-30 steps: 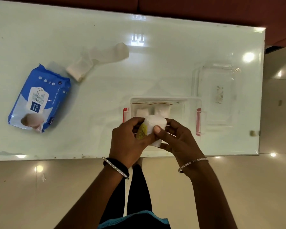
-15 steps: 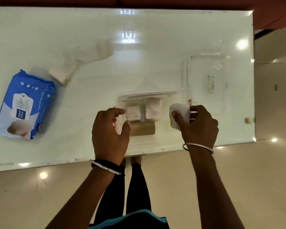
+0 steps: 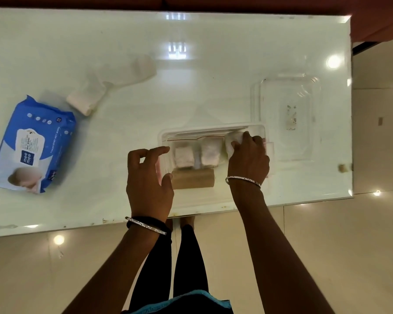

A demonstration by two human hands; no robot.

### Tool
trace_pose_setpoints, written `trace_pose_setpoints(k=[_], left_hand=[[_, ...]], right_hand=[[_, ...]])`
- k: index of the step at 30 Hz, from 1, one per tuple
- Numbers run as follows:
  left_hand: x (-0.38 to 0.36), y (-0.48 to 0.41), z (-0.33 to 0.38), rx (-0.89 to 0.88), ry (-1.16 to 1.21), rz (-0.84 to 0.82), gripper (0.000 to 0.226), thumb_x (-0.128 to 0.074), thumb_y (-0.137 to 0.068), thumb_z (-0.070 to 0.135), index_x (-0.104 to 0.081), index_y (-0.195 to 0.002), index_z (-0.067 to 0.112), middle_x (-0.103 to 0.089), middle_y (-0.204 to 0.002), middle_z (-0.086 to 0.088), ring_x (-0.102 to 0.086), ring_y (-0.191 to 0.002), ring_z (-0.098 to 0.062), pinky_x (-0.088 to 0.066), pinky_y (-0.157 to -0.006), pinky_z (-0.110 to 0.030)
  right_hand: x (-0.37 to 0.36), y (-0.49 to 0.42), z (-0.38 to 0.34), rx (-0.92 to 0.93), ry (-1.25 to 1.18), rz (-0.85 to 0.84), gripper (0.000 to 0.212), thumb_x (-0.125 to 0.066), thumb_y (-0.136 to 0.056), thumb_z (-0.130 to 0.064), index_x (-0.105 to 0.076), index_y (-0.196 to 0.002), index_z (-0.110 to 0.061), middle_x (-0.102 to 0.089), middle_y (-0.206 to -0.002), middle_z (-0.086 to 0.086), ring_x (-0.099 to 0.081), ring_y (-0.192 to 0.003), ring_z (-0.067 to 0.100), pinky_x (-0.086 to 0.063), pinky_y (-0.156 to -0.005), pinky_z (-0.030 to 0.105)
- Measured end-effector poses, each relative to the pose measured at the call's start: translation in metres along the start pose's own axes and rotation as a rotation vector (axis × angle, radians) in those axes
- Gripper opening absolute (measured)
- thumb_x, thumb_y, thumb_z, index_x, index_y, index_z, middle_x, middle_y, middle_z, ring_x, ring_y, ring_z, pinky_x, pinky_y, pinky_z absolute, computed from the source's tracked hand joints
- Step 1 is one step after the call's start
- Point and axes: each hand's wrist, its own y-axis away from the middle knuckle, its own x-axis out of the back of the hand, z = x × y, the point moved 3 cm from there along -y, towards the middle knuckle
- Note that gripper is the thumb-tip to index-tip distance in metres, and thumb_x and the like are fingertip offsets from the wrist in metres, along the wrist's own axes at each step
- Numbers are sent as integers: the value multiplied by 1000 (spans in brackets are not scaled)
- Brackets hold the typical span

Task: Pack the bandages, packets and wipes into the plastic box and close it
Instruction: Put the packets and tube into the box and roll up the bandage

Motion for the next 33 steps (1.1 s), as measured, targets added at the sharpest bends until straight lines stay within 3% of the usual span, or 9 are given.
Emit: trace_pose_setpoints(k=[3, 6, 8, 13, 16, 20, 24, 27, 33], left_hand=[[1, -2, 0, 1, 10, -9, 59, -76, -72, -1, -61, -119, 33, -45, -121, 2, -62, -86, -13, -49, -71, -23], [4, -5, 0, -10, 40, -30, 57, -77, -73, 1, -61, -117, 33, -46, -118, 4, -62, -85, -14, -53, -73, -26], [10, -8, -2, -25, 67, -36, 49, -75, -76, 7, -62, -116, 31, -51, -114, 4, -63, -82, -12, -53, -74, -25], [34, -38, -16, 111, 260, 46, 24, -70, -85, 24, -66, -109, 25, -64, -98, 4, -64, -82, -5, -49, -66, -6], [53, -75, -27, 196, 277, 128, 18, -68, -86, 22, -68, -104, 20, -70, -99, -2, -65, -82, -11, -51, -71, -16], [76, -124, -43, 272, 106, 257, 26, -67, -86, 19, -64, -111, 13, -67, -109, -9, -63, -89, -17, -45, -77, -26], [87, -149, -66, 513, -93, 268, 41, -57, -92, 30, -56, -126, 6, -60, -128, -15, -54, -120, -35, -41, -96, -42], [85, -159, -76, 556, -58, 231, 43, -54, -94, 28, -52, -130, 6, -58, -133, -15, -51, -124, -36, -39, -100, -42], [76, -176, -83, 504, 26, 242, 53, -58, -91, 32, -42, -141, 21, -67, -121, -11, -54, -120, -34, -42, -96, -42]], right_hand=[[3, 4, -1, 21, -12, 62, 24, -56, -96, -24, -59, -115, -10, -63, -113, 11, -69, -86, 33, -33, -59, 29], [8, 5, -4, 18, -28, 151, 22, -67, -89, -27, -61, -102, -11, -67, -95, 9, -68, -75, 34, -31, -54, 28], [6, 4, -7, 68, 12, 159, 15, -64, -91, -24, -67, -94, -9, -63, -99, 9, -65, -79, 33, -32, -55, 28], [11, 4, -11, 111, 147, 78, 13, -58, -92, -11, -71, -89, -12, -61, -98, 8, -62, -89, 30, -40, -56, 31], [30, 7, -18, 139, 30, 148, 10, -63, -88, -16, -72, -89, -12, -65, -95, 8, -64, -80, 34, -33, -56, 27], [47, 15, -46, 311, -241, 178, 9, -65, -87, -16, -72, -83, -14, -68, -83, 3, -67, -72, 26, -43, -58, 28], [52, 18, -89, 442, -396, 198, 6, -67, -87, -15, -71, -82, -15, -68, -75, 0, -65, -66, 15, -49, -57, 30], [48, 16, -125, 535, -446, 145, 6, -67, -86, -15, -72, -83, -16, -67, -73, -2, -63, -65, 13, -50, -58, 29], [30, 7, -193, 709, -433, -38, 8, -65, -88, -18, -72, -84, -15, -68, -74, -2, -65, -66, 15, -54, -62, 36]])
